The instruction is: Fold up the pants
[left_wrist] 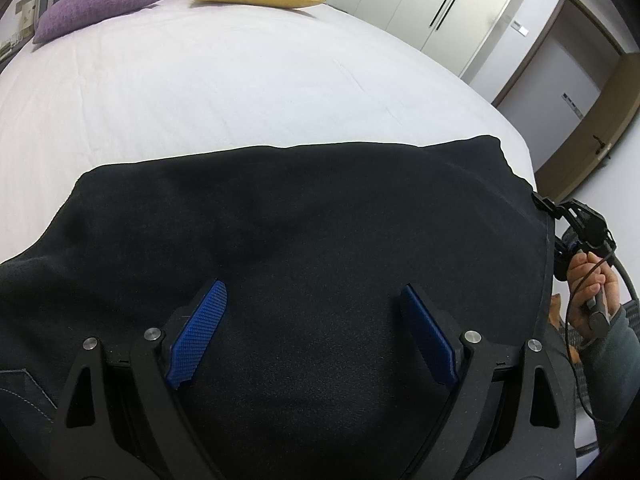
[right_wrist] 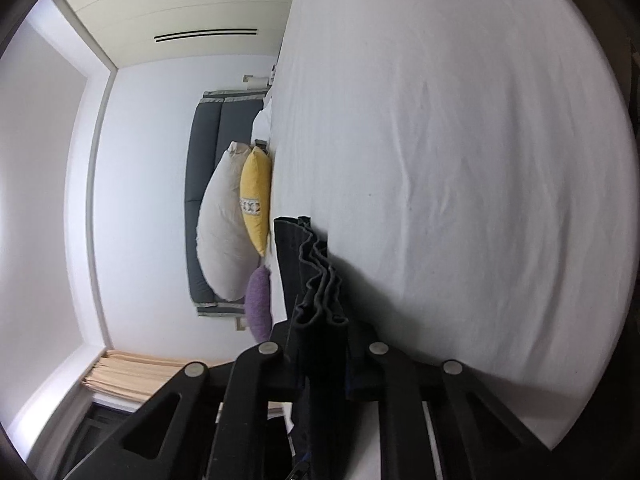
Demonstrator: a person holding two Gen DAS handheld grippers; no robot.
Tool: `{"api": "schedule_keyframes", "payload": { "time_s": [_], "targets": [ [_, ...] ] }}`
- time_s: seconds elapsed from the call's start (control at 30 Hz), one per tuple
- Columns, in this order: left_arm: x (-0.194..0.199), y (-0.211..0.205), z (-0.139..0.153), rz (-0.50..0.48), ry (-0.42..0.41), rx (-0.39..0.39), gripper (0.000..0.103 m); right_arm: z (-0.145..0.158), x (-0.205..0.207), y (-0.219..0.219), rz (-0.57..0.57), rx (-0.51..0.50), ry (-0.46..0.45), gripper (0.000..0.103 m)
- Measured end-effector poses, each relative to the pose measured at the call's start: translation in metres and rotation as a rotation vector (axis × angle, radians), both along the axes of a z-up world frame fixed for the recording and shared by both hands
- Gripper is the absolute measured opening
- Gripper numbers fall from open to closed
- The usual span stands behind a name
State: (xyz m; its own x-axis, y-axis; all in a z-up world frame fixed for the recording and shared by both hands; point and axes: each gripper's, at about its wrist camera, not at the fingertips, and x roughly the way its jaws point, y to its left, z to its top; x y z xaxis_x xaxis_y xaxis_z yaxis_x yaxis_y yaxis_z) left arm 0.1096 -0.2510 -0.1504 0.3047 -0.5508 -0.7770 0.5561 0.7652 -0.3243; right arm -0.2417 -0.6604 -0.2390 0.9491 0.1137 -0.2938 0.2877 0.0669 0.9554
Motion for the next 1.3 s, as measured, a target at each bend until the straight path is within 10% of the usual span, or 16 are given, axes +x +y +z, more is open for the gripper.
{"api": "schedule_keyframes", "payload": {
  "time_s": [0.27, 0.57, 0.73, 1.2, 1.3],
  "targets": [
    [-0.001, 0.021, 0.003, 0.005, 0.005, -0.018, 0.089, 0.086, 0.039, 0.056, 0.097, -0.413, 0.144, 0.013],
    [0.012, 0.051, 0.015, 0.09, 0.108, -0.147, 0.089, 0.121, 0.119, 0.289, 0.699, -1.275, 0.332, 0.013],
    [0.014, 0.07, 0.018, 0.136, 0.237, -0.272, 0.089, 0.083, 0.111, 0.322, 0.711, -1.257, 0.412, 0.013],
    [0.037, 0.068, 0.012, 0.155, 0.483, -0.41, 0.096, 0.112, 0.091, 0.377, 0.651, -1.581, 0.361, 0.013],
    [0.042, 0.073, 0.011, 0.146, 0.485, -0.389, 0.077, 0.113, 0.09, 0.391, 0.678, -1.622, 0.345, 0.013]
  ]
}}
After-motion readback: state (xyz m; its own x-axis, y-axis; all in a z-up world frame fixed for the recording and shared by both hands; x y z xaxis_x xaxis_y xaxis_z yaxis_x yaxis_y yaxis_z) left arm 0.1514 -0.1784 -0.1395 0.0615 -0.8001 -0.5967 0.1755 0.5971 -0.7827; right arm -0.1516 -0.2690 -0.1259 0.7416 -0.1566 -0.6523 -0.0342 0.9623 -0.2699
